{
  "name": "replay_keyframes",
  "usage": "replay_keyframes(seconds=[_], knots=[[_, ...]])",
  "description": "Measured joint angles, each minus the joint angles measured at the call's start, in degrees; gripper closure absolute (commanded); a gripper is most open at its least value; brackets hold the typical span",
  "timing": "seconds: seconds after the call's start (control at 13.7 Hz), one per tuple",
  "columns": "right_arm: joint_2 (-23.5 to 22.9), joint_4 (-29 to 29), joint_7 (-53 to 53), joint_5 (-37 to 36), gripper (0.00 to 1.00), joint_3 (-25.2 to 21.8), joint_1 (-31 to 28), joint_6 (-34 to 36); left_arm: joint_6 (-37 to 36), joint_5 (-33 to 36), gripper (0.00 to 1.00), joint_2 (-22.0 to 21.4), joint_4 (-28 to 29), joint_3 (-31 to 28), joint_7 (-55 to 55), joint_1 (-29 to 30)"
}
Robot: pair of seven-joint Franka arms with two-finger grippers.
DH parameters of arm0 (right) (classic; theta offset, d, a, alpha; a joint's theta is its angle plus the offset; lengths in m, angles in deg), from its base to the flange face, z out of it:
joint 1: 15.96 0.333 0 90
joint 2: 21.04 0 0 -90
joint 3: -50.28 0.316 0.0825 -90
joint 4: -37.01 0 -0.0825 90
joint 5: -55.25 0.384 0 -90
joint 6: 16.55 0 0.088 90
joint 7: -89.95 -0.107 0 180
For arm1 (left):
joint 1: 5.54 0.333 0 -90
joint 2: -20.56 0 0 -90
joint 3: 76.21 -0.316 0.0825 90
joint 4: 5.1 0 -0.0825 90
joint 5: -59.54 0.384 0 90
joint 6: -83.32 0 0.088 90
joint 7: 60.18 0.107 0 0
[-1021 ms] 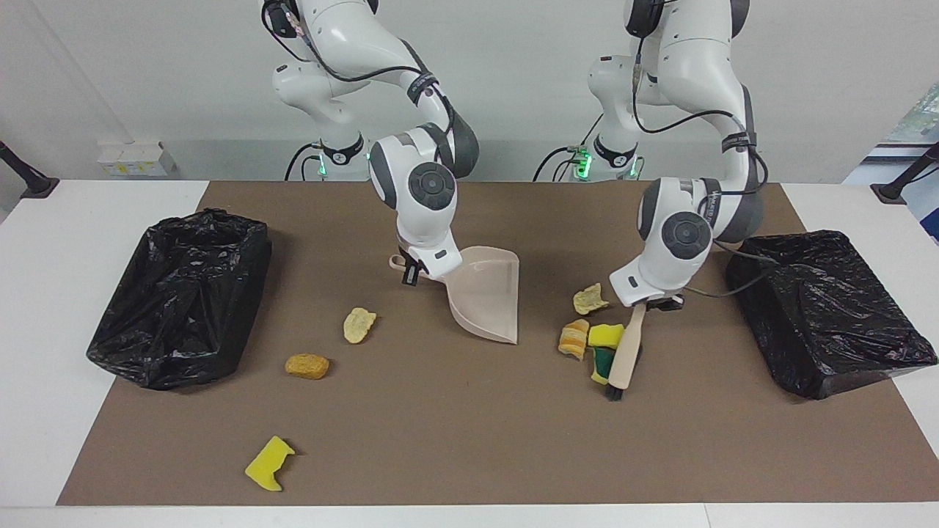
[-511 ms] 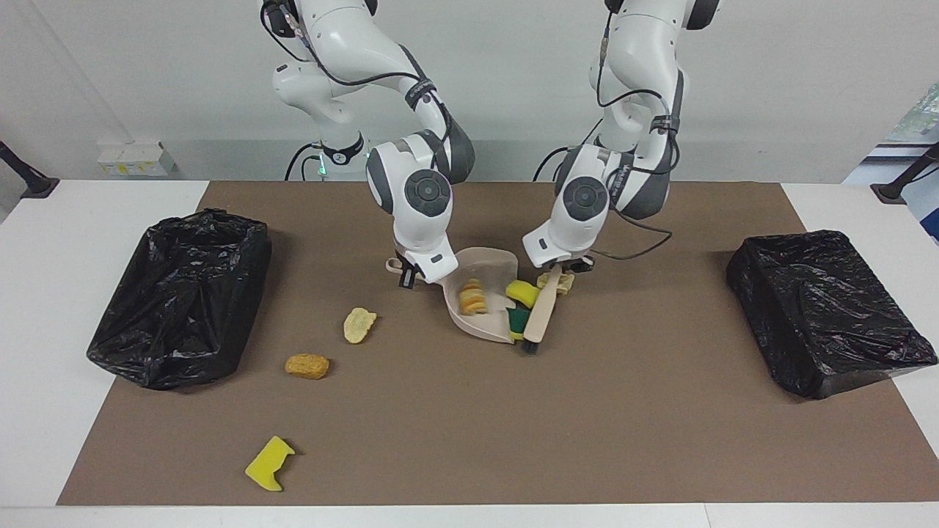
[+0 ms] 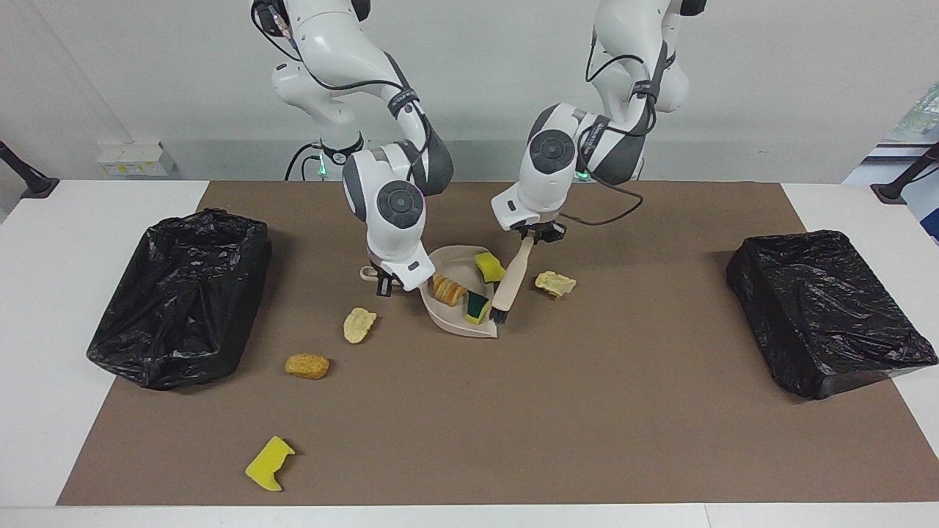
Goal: Sweep and dump trash in bin
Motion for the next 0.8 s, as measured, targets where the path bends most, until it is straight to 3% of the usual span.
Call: replay_keyframes(seconds=[0.22, 0.44, 0.8], knots=[[1.43, 0.78, 6.03, -0.44, 1.00, -0.06, -1.17, 0.00, -5.57, -0.04, 1.00, -4.41, 1.54, -0.49, -12.13, 1.49], [2.58, 1.99, 6.57, -2.17, 1.00, 0.25, -0.42, 0.00, -5.75, -0.04, 1.00, -6.39, 7.67, -0.58, -23.87, 4.14], [3.74, 4.31, 6.57, -4.17, 1.00, 0.30, 0.39, -0.63, 1.65, -0.02, 1.00, -8.74, 15.79, -0.85, -25.73, 11.68]])
